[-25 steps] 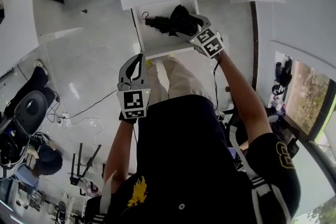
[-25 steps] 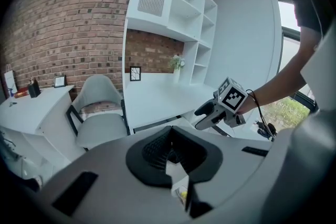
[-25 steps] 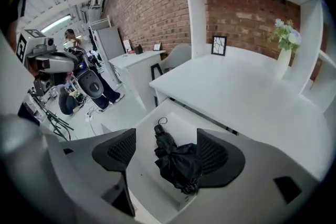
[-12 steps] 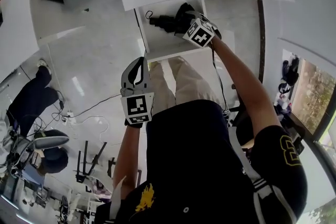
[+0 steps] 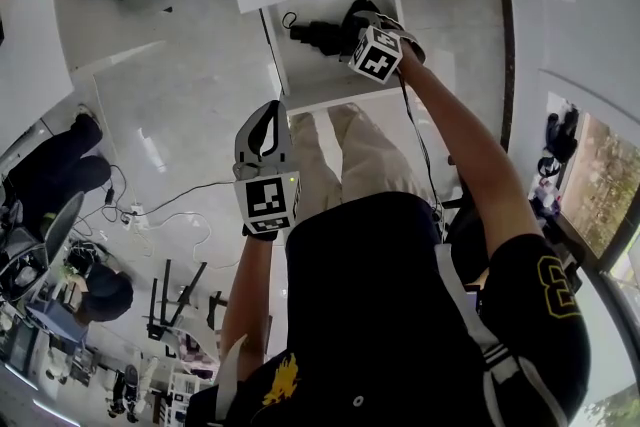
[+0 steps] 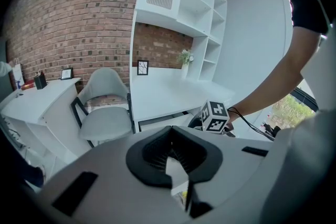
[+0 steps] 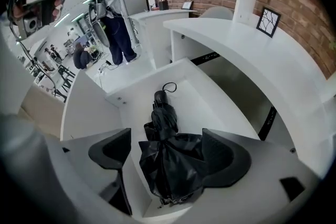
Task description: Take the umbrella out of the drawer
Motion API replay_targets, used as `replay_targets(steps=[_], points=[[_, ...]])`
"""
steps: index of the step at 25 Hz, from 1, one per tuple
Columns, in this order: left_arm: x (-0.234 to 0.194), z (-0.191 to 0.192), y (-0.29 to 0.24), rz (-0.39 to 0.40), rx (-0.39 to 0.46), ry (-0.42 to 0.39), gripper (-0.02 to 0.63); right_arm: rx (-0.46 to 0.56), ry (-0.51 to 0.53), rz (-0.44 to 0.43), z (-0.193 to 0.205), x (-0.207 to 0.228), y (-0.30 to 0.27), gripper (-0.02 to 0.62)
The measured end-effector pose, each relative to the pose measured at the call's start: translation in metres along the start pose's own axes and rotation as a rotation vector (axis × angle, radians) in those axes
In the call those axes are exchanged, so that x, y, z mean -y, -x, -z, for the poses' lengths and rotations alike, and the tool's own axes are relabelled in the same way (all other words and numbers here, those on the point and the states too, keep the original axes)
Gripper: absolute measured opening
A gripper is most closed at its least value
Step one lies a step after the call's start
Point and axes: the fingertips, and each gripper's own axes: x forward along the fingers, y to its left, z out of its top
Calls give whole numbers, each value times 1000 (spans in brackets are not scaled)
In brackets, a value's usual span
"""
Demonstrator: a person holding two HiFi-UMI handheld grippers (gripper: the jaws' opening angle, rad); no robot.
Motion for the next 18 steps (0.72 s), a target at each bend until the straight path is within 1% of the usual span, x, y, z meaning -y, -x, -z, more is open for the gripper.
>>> replay_targets(steps=[13,18], points=[[3,5,-2,-2,-2,13,17,-30,0,-15,12,4,-5,419],[1,5,-2,-16,6,24,18,-44,11,-15,17,3,-5,419]])
